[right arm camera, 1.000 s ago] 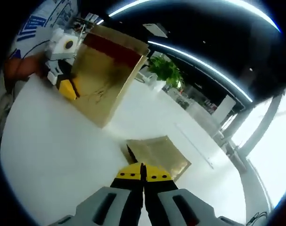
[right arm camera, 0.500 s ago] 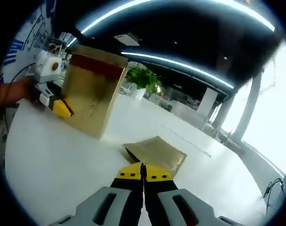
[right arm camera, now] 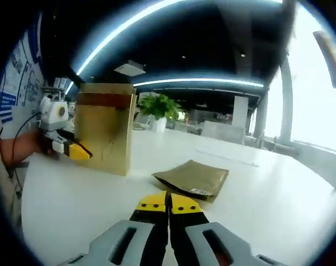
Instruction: Extract single mask from mask box in order stack masks on table
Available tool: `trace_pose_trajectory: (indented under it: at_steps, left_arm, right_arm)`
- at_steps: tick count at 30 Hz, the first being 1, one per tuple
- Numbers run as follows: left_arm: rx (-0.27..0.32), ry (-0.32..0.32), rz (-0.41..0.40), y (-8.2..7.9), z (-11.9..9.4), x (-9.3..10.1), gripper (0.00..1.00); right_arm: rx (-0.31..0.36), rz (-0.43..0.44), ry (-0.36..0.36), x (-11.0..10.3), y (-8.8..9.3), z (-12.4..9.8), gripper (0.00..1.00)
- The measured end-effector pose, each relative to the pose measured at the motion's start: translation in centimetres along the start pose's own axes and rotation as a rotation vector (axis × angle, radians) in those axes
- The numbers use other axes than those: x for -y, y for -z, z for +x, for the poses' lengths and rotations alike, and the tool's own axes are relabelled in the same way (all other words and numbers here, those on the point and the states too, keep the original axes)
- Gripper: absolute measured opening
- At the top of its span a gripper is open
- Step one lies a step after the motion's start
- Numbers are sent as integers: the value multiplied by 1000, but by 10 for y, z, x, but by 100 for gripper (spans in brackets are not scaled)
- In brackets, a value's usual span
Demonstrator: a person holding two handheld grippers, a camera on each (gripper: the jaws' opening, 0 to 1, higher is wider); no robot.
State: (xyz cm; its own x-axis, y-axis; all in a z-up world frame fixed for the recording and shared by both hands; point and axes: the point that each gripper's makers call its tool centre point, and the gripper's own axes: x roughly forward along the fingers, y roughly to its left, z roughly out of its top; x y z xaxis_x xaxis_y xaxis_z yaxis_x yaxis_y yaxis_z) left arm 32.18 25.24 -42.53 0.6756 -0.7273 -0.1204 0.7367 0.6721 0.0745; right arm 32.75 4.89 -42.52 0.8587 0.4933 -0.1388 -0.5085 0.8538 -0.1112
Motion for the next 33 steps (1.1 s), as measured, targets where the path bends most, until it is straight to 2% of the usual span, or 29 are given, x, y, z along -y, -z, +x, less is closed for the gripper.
trace_pose_trajectory:
  at_steps: [4, 13, 33]
  left_arm:
    - [0, 1, -1, 0, 0, 0, 20]
    - [0, 0, 4, 0, 0, 1, 20]
    - [-1, 0, 10, 0, -1, 1, 20]
  right_arm:
    - [20, 23, 10, 0, -3, -2, 0]
    - [1, -101, 11, -6, 2, 1, 0]
    - [-15, -177, -15, -11, 5, 3, 0]
